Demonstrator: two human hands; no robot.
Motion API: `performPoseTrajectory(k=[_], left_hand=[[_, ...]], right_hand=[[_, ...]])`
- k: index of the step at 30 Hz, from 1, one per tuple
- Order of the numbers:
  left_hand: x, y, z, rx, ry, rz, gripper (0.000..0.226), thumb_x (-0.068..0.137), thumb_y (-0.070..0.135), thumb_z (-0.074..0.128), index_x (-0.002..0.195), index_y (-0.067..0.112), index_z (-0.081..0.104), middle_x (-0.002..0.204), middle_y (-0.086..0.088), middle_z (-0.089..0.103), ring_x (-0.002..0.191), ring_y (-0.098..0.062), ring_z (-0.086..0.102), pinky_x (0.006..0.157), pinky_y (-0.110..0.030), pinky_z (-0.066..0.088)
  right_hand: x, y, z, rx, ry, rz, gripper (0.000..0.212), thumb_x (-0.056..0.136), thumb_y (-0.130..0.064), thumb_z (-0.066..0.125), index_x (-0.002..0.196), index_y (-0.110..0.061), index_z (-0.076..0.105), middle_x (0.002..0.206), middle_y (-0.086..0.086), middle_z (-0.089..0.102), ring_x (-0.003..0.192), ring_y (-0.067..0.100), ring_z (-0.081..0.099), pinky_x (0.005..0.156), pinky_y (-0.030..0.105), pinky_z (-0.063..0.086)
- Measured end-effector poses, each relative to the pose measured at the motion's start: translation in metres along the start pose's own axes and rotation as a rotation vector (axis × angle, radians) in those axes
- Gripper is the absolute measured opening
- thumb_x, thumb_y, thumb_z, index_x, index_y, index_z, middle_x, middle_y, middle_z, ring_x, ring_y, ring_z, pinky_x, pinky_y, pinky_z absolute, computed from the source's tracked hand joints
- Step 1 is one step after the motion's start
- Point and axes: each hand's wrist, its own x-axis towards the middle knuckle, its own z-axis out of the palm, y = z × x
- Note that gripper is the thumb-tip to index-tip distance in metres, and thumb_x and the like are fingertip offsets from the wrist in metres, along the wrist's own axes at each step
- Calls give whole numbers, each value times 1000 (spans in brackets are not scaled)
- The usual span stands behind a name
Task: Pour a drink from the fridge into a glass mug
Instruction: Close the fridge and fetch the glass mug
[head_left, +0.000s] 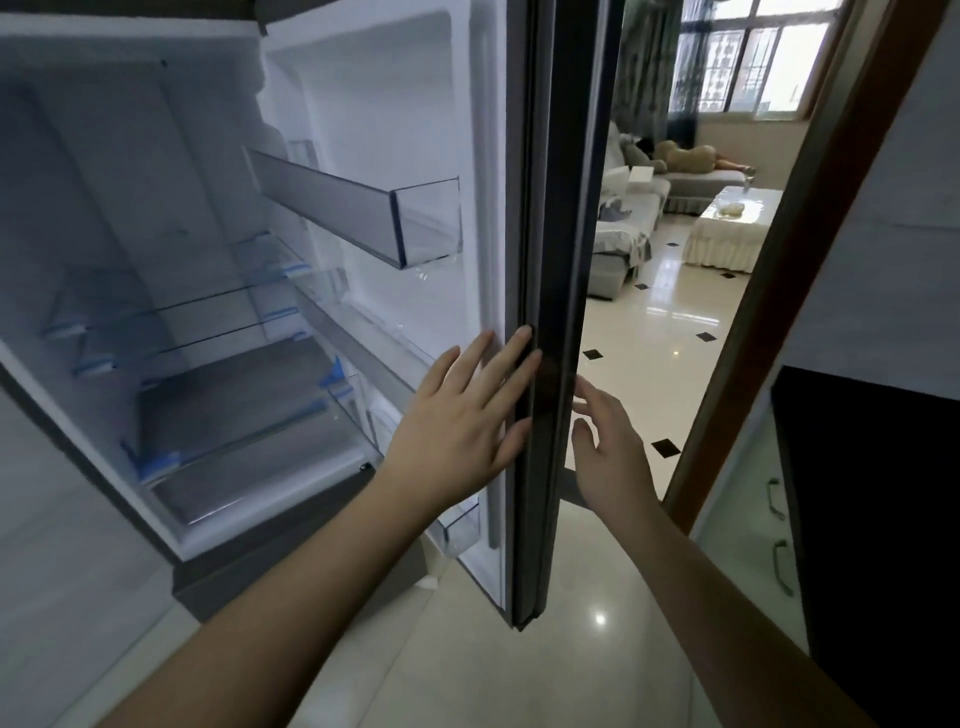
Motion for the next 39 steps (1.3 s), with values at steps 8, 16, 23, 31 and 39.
performPoseTrajectory(k=[8,16,23,31,39], left_hand=[[-37,5,-15,18,-21,-155,70,99,51,35,157,17,17,165,-7,12,151,-28,15,120,-44,16],[-102,6,-33,-194,32,-465,77,99,52,37,158,20,-1,166,-2,-5,153,-18,3,122,-42,16],[-162,-34,-50,-259,76,-647,82,94,65,36,156,34,-8,165,8,-12,151,-6,-3,116,-25,12],[-210,-107,-60,-329,120,-837,89,85,78,32,154,41,-9,165,11,-8,151,-11,5,115,-31,24],[-240,-181,-64,-371,37,-859,95,91,61,44,156,21,-13,165,3,-15,152,-12,5,120,-32,21]], right_hand=[[-13,0,3,217,-108,-126,41,98,-4,48,131,-27,58,119,-12,62,107,-8,57,81,0,41],[-35,-19,49,268,-346,-342,48,97,-3,49,133,-35,53,119,-24,59,113,1,58,96,14,45],[-60,-57,111,301,-608,-422,45,99,-7,48,134,-35,51,124,-20,57,117,-1,56,98,20,46],[-71,-118,198,189,-763,-500,51,99,-9,47,141,-36,44,139,-17,47,125,-11,42,103,7,32],[-51,-171,279,109,-703,-527,51,101,-27,45,150,-32,32,155,-14,26,138,-4,26,112,20,24]])
